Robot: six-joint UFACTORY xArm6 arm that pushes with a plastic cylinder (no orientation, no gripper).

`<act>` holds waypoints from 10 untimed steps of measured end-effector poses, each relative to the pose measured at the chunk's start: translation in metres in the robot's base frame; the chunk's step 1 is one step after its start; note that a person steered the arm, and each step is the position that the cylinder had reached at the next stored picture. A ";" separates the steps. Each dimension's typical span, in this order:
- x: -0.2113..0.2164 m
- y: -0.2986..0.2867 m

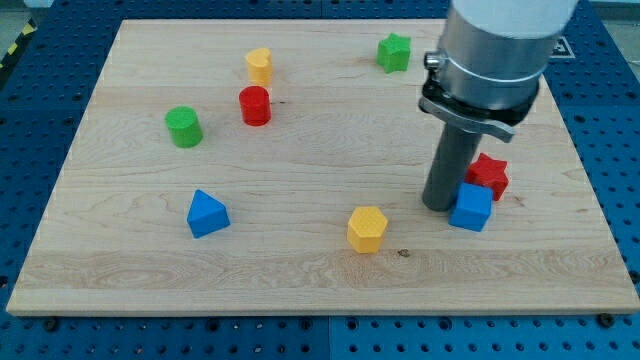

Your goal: Move the blue cube towards the bottom right of the board

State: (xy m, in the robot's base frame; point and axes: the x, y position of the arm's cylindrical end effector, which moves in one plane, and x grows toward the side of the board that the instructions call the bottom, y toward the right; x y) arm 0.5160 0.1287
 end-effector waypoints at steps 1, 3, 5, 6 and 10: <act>0.006 0.026; 0.011 0.087; 0.013 0.111; 0.002 0.111; 0.024 0.185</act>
State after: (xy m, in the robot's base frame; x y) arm 0.5398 0.3140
